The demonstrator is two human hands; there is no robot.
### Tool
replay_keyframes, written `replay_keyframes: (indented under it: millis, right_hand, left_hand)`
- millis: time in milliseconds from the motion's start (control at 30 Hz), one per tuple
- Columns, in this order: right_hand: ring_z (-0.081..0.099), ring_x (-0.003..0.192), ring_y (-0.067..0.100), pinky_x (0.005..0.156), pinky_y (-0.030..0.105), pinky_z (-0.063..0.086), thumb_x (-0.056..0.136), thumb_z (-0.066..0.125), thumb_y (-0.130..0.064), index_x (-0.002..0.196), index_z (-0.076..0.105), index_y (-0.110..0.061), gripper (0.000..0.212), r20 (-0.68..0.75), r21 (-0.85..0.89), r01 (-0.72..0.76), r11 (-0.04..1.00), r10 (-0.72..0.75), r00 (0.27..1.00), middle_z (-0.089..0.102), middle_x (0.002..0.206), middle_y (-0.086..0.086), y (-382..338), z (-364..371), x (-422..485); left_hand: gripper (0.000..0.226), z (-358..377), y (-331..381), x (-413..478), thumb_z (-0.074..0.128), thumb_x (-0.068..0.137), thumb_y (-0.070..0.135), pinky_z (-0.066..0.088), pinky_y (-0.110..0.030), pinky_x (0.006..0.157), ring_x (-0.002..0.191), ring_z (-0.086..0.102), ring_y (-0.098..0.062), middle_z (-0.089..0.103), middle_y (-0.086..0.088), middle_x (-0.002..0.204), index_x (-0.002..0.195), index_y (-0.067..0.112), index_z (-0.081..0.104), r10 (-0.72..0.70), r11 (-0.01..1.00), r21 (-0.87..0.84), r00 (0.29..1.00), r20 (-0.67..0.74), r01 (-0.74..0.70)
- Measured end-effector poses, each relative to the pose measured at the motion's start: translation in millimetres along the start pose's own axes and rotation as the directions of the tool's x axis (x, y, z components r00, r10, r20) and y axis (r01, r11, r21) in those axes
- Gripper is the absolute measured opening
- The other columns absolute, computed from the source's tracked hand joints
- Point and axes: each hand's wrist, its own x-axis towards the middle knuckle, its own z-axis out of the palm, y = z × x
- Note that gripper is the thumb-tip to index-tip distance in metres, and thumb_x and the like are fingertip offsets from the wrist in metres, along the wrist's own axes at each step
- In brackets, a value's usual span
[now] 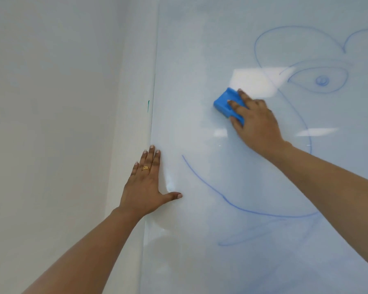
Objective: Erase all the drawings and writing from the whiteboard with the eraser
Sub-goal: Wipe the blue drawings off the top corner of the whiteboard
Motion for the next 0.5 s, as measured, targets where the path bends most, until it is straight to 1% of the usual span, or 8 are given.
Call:
replay_keyframes:
  millis: [33,100,167,233,300,333,433,500]
  right_hand:
    - [0.043,0.113,0.036,0.090,0.045,0.040,0.094,0.049,-0.024,0.136,0.047,-0.017,0.042,0.004,-0.012,-0.070,0.997,0.070,0.998,0.028,0.152,0.006,5,-1,0]
    - [0.040,0.115,0.035,0.092,0.044,0.037,0.096,0.046,-0.025,0.138,0.043,-0.018,0.043,-0.016,0.000,-0.185,0.983,0.185,0.983,0.023,0.153,0.005,3,-3,-4]
    - [0.040,0.113,0.035,0.093,0.044,0.036,0.095,0.046,-0.024,0.138,0.043,-0.018,0.044,-0.019,0.029,-0.211,0.977,0.211,0.977,0.024,0.153,0.005,-6,1,-13]
    - [0.047,0.105,0.038,0.087,0.044,0.041,0.092,0.050,-0.023,0.133,0.051,-0.016,0.042,-0.031,0.052,-0.131,0.990,0.133,0.991,0.033,0.149,0.010,-17,7,-26]
    - [0.054,0.091,0.039,0.077,0.043,0.047,0.083,0.054,-0.021,0.122,0.061,-0.013,0.040,-0.056,0.085,0.003,0.996,0.002,0.998,0.047,0.139,0.016,-28,11,-39]
    - [0.056,0.087,0.038,0.074,0.043,0.049,0.081,0.053,-0.021,0.117,0.064,-0.014,0.039,-0.047,0.097,0.060,0.993,-0.056,0.997,0.051,0.135,0.016,-33,11,-46]
    - [0.059,0.084,0.035,0.071,0.039,0.051,0.081,0.050,-0.025,0.111,0.068,-0.018,0.036,0.029,0.105,0.239,0.965,-0.243,0.970,0.055,0.131,0.013,-55,14,-69]
    - [0.061,0.085,0.034,0.071,0.039,0.052,0.077,0.059,-0.023,0.109,0.068,-0.019,0.033,0.055,0.125,0.300,0.946,-0.309,0.949,0.056,0.130,0.013,-71,17,-80]
  left_hand:
    - [0.119,0,0,-1,0.015,0.047,0.089,-0.011,-0.024,0.111,0.131,-0.029,0.000,-0.036,0.011,0.142,0.133,0.023,-0.033,0.001,1.000,-0.004,1.000,0.001,-0.001]
    - [0.122,1,1,-1,0.022,0.050,0.091,-0.011,-0.025,0.112,0.133,-0.029,-0.002,-0.037,0.012,0.142,0.135,0.022,-0.032,0.005,1.000,-0.011,1.000,0.001,-0.005]
    - [0.125,1,2,-2,0.042,0.062,0.087,-0.010,-0.026,0.113,0.136,-0.027,-0.005,-0.036,0.011,0.143,0.141,0.019,-0.027,-0.003,1.000,-0.020,1.000,0.005,0.003]
    - [0.122,1,3,-3,0.052,0.069,0.076,-0.010,-0.027,0.113,0.139,-0.024,-0.008,-0.036,0.010,0.143,0.144,0.017,-0.024,-0.007,0.999,-0.031,1.000,-0.002,0.007]
    - [0.122,1,4,-4,0.055,0.069,0.074,-0.009,-0.027,0.113,0.140,-0.023,-0.010,-0.036,0.010,0.142,0.144,0.017,-0.024,-0.007,0.999,-0.045,1.000,-0.008,0.007]
    - [0.122,1,4,-4,0.055,0.069,0.074,-0.009,-0.028,0.114,0.141,-0.023,-0.010,-0.036,0.010,0.142,0.144,0.017,-0.023,-0.006,0.999,-0.051,1.000,-0.007,0.005]
    - [0.124,1,6,-6,0.058,0.068,0.073,-0.007,-0.029,0.115,0.141,-0.021,-0.011,-0.034,0.008,0.144,0.145,0.016,-0.021,-0.014,0.998,-0.066,1.000,0.003,0.014]
    - [0.125,1,8,-5,0.059,0.067,0.072,-0.006,-0.030,0.115,0.142,-0.021,-0.012,-0.032,0.007,0.147,0.146,0.015,-0.019,-0.023,0.997,-0.074,1.000,0.010,0.024]
